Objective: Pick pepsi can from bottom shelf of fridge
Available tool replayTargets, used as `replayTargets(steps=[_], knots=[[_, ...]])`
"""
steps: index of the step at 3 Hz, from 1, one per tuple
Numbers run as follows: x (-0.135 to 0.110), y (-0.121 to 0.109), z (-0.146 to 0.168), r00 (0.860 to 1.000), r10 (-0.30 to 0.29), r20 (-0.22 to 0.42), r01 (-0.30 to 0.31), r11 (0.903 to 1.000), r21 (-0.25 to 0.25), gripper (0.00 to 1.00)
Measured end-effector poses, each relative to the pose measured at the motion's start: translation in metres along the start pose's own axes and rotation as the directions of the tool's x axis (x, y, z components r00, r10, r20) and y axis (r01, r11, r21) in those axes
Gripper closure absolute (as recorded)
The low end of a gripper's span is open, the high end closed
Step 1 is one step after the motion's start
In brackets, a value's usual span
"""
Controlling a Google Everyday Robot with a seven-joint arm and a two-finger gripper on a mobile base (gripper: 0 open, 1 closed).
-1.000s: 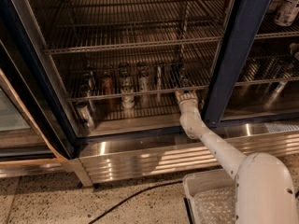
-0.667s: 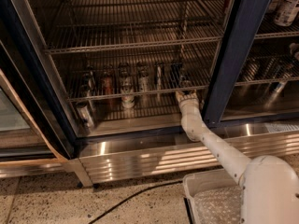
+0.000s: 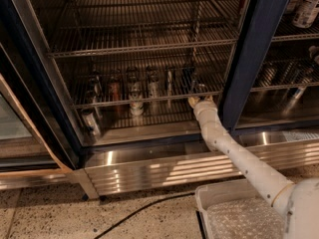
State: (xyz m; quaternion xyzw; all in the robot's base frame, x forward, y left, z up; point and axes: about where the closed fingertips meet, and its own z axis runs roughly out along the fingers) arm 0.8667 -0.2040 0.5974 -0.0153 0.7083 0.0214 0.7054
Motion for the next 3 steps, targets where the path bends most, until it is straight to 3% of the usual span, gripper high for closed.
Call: replayTargets(steps=[1,3], knots=[[-0.010,0.013,-0.017,1.000,0.016,0.001,-0.016,0.9977,-0.066,1.00],[0.015,0.030,-0.042,0.999,0.003,-0.047,-0.010,0.9903,-0.139,1.00]])
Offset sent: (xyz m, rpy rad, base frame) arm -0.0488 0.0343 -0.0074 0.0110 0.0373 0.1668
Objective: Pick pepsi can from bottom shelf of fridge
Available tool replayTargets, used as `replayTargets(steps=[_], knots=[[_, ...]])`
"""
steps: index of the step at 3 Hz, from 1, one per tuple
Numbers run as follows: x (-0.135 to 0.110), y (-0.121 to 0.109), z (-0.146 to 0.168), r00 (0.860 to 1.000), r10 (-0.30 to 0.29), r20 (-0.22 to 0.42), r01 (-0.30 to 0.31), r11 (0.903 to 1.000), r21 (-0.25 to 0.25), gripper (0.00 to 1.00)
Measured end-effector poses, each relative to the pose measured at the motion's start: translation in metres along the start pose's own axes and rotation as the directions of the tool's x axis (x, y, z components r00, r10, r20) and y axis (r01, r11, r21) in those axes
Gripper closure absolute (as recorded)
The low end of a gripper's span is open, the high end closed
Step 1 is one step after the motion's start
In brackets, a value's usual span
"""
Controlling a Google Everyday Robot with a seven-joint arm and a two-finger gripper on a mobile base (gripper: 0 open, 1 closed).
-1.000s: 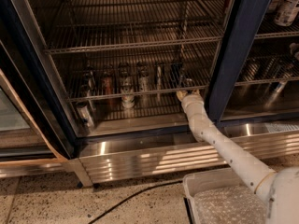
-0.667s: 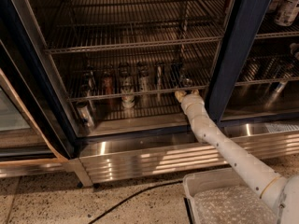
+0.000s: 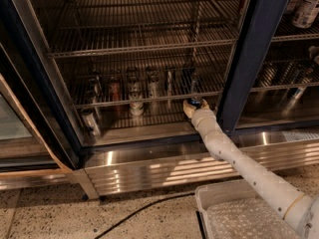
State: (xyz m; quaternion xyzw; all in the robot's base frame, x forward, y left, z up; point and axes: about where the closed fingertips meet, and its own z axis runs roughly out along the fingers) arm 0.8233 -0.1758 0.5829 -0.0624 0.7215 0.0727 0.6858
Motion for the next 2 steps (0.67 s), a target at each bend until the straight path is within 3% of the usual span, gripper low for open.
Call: replayTargets(steps=[1,2], knots=[[0.016,0.003,-0.014,0.999,-0.032,-0.027,0.031,0.9986,-0.043,1.00],[0.013,0.003,-0.041,0.998,-0.062,-0.020,0.059,0.9905,-0.124,1.00]])
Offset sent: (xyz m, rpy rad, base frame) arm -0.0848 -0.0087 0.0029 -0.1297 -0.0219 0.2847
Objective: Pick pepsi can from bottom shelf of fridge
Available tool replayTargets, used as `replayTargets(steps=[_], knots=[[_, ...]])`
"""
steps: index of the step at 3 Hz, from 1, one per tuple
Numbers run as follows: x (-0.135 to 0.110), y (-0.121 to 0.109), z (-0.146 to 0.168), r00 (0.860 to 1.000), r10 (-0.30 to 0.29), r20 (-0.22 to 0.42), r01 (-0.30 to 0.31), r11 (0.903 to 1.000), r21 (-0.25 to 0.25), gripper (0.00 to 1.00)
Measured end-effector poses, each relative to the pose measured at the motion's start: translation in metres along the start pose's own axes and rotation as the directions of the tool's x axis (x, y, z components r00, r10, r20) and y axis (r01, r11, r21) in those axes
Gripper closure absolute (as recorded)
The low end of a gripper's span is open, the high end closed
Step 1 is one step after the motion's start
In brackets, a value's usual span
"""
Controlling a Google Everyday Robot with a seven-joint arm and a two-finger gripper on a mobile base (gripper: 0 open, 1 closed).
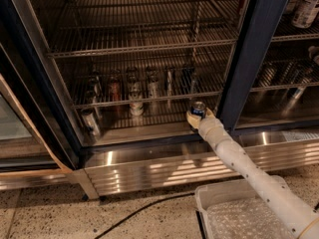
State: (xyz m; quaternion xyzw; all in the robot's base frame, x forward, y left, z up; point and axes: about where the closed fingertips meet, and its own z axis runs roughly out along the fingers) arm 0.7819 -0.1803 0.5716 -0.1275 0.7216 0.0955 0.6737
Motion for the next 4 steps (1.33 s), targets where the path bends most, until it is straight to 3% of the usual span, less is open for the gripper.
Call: replayTargets(steps=[1,2,3,4], knots=[[-0.001,0.013,-0.002,1.000,-0.023,-0.013,0.022,0.9981,-0.057,1.00],[-0.001,0.013,-0.002,1.000,-0.022,-0.013,0.021,0.9981,-0.058,1.00],[-0.007,0.022,0.001,1.000,-0.011,-0.008,0.010,0.9966,-0.082,1.00],[-0.022,0.041,-0.011,0.999,0.032,0.007,-0.031,0.9881,-0.151,1.00]])
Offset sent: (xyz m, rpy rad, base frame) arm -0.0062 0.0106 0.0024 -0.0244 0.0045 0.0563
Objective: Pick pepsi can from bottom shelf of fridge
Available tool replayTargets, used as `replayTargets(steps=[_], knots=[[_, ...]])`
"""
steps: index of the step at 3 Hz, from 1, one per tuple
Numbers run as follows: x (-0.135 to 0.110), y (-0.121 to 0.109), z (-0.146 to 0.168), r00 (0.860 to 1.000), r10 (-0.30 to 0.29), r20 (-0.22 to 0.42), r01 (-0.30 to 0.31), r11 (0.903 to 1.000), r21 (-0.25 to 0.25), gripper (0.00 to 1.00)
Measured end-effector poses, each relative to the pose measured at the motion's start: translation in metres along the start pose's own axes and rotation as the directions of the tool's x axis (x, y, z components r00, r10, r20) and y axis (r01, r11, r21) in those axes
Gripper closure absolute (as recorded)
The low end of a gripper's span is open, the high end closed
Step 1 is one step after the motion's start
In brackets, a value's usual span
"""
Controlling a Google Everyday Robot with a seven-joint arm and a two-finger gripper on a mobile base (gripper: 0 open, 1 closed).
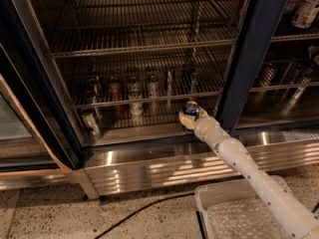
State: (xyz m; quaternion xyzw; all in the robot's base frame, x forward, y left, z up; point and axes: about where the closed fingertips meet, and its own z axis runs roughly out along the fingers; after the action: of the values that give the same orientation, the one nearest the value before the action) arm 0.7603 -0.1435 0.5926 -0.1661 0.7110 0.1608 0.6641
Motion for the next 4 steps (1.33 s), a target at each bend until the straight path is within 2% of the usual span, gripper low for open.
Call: replayTargets(steps=[1,2,3,4], knots=[[-0.025,0.027,-0.013,0.998,0.054,0.020,-0.052,0.9922,-0.113,1.00],[-0.031,0.048,-0.029,0.998,0.060,-0.018,-0.063,0.9750,-0.213,1.00],[-0.032,0.065,-0.050,0.998,-0.001,-0.061,-0.017,0.9562,-0.292,1.00],[-0.046,0.077,-0.079,0.994,-0.093,-0.056,0.067,0.9341,-0.351,1.00]])
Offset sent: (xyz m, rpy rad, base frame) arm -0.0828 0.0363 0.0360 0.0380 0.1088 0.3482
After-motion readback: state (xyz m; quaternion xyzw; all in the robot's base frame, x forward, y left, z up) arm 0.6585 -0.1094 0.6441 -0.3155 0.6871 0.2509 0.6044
